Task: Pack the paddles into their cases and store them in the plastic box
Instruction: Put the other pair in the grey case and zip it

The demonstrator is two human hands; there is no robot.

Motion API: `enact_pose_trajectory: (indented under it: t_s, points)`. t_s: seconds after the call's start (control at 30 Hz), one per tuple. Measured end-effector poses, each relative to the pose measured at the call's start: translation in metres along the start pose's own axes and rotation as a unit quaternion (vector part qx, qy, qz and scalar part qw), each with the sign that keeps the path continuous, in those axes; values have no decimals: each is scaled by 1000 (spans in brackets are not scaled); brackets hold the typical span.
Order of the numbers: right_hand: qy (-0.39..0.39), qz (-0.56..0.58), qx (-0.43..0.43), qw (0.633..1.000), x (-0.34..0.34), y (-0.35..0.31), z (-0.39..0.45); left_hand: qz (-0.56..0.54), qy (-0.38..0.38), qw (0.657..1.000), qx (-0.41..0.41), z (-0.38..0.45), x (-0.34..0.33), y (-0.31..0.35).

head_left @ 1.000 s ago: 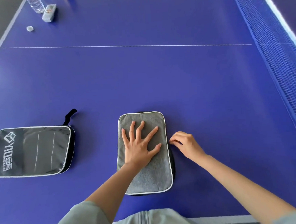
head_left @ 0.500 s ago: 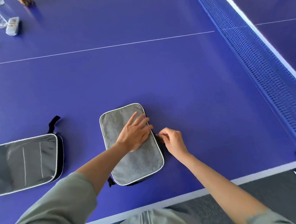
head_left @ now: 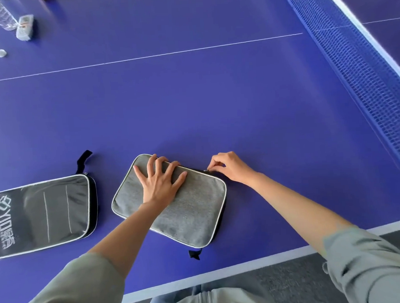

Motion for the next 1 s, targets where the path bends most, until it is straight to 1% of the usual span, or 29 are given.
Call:
enact_pose_trajectory:
  t_s: [0.2,0.3,0.37,0.47,0.5,0.53,0.57,0.63,0.67,0.7,0.8,0.9,1.0]
  points:
    - [62,-7,-15,998,11,17,-44,11,20,1000,19,0,-4,1]
    - [111,9,-38,993,6,21,-52,3,21,999,40,0,-4,4]
    - [149,18,-50,987,5,18,-42,-12,11,997,79,-4,-3,9]
    - [193,12,-39,980,7,8,-12,-54,-31,983,172,-9,-1,15]
    - [203,22,-39,978,9,5,-2,-72,-38,980,181,-8,0,18]
    - [207,31,-41,977,11,3,6,-83,-37,982,163,-6,1,23]
    - [206,37,-42,977,12,2,13,-81,-30,989,118,-4,2,30]
    - [191,33,-32,980,15,0,21,-41,-7,999,-2,-2,5,47]
    - [181,25,-22,983,17,0,23,-18,2,999,-45,-1,6,55]
    - [170,14,-12,985,19,0,23,-2,9,998,-65,-1,6,61]
    - [144,-24,1,989,26,5,18,14,24,998,-57,2,4,64]
    - [158,-42,8,986,34,13,4,17,33,998,-49,2,1,61]
    - [174,-28,-12,984,35,19,-13,15,41,998,-49,2,1,63]
Point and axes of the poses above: each hand's wrist, its own z-axis towards the middle knuckle, its own x-axis out of the back of the hand, y = z × x, the point moved 3 cm from there along z, towards the middle knuckle, and after that the axes turned 14 degrees about z, right-handed, at the moved point
